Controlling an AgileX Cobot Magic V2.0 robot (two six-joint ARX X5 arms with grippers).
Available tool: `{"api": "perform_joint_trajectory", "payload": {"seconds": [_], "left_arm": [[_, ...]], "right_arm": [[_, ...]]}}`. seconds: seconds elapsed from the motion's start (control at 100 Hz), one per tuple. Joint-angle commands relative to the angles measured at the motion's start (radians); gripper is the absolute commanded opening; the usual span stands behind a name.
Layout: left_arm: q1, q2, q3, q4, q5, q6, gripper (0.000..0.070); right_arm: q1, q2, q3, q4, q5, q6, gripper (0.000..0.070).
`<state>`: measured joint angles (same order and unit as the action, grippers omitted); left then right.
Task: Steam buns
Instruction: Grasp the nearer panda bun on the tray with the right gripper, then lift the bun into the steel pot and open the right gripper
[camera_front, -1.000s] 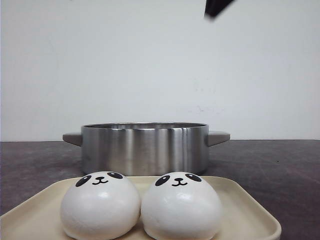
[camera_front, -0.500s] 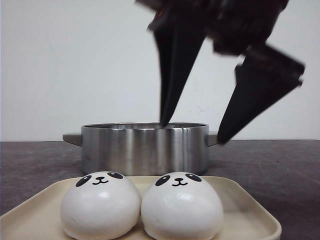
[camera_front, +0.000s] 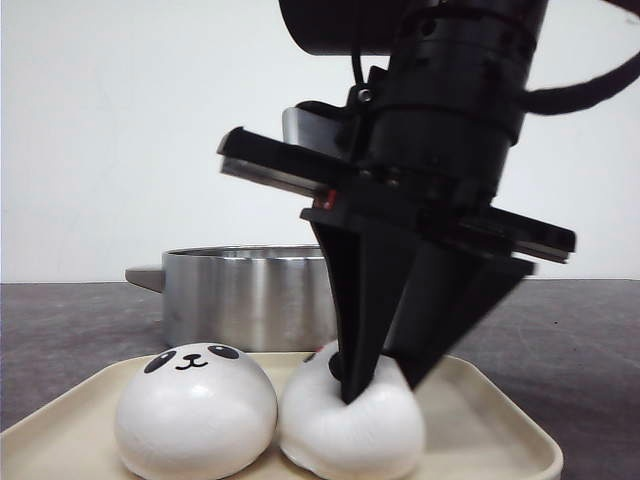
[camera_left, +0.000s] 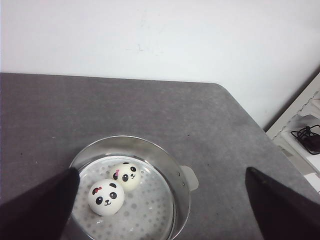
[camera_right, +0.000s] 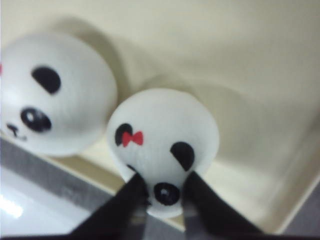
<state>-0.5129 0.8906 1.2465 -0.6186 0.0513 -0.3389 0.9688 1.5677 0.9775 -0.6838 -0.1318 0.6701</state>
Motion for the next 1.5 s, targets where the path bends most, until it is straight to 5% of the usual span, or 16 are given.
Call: {"api": "perform_joint_trajectory", "payload": {"seconds": [0.0,0.22,0.45,0.73,1.03,1.1,1.24,1.49], "left_arm": [[-0.005,0.005,0.020,0.009,-0.003,0.013,0.0667],[-0.005,0.005,0.020,0.008,-0.003,0.013,0.0667],[-0.005,0.005,0.019,0.012,-0.003,0.013,0.0666],[-0.005,0.006,0.019,0.000,-0.003,0.014,0.0667],[-0.005,0.005,0.019,-0.060,-0.003,0.013,0.0667],[-0.005,0.005,0.019,-0.075,-0.003,0.014,0.0667],[-0.004,0.006,0.019,-0.104,-0.003,0.018,0.0667],[-0.005,0.006,0.019,-0.170,-0.003,0.017,0.0667]], "right_arm": [[0.011,0.007,0.020,0.012,0.013,0.001,0.0011],[0.019,-0.101,0.168,-0.009,0.066,-0.014,0.0009],[-0.026,-0.113,0.419,0.014,0.211,-0.165,0.0007],[-0.206,0.050,0.462,0.048,0.193,-0.262,0.0007],[-0.298,0.253,0.462,0.059,0.146,-0.266,0.0012],[-0.299,0.276,0.462,0.057,0.146,-0.266,0.0077],[-0.300,0.288,0.462,0.051,0.152,-0.267,0.0456],[-0.306,0.272,0.472,0.039,0.158,-0.267,0.0470]]}}
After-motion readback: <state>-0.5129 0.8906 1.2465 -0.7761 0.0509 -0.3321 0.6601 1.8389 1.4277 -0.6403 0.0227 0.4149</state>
